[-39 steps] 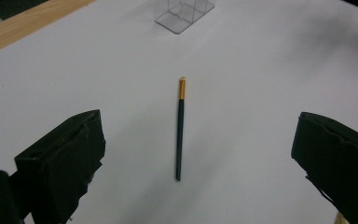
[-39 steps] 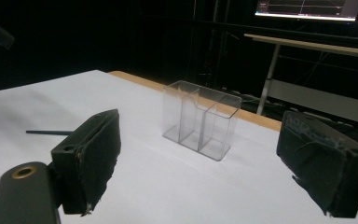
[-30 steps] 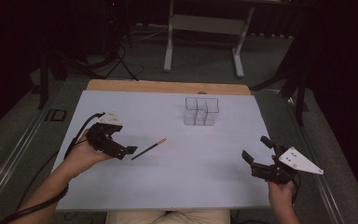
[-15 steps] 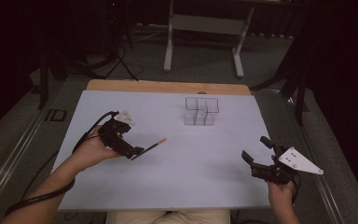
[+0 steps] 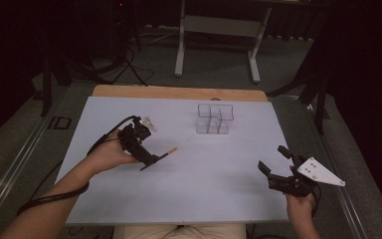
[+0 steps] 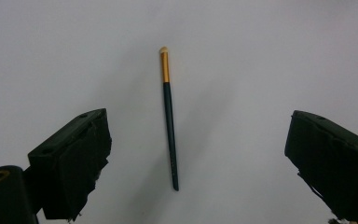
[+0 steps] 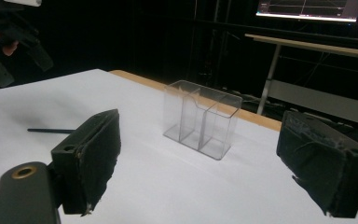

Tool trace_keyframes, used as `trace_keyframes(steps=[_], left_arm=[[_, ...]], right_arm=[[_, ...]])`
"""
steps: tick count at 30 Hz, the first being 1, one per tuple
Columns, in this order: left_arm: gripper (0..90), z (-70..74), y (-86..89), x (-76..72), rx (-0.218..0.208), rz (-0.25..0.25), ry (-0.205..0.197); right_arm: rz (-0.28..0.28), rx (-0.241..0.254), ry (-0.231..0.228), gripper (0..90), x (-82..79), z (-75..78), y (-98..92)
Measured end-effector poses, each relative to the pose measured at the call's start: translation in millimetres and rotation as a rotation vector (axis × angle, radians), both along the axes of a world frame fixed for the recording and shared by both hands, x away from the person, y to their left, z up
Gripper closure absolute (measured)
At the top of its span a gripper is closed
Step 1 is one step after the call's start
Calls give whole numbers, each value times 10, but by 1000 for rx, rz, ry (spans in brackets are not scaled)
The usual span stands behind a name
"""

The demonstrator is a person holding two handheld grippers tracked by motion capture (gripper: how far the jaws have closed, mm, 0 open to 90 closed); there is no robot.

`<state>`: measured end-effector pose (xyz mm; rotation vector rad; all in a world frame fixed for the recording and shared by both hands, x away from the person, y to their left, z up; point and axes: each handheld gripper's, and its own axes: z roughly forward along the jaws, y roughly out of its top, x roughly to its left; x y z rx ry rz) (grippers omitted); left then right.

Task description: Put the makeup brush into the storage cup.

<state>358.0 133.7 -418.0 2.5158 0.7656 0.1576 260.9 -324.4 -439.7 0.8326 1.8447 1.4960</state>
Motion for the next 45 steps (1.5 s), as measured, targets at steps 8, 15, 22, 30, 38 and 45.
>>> trace_keyframes(steps=[8,15,22,30,38,45], left_arm=[[106,-77,-112,89,55,-30,30],[150,-145,-229,161,86,-46,68],[196,-265,-328,245,132,-45,101],[318,-383,-405,337,167,-44,136],[486,-503,-395,435,160,-42,170],[585,-613,-431,494,205,-18,171]], right_arm=[[3,-2,0,136,3,-1,5],[4,-5,-1,136,6,-2,4],[6,-6,1,136,7,-4,9],[7,-4,2,136,10,-4,7],[8,-8,0,136,5,-3,8],[10,-8,1,136,7,-5,6]])
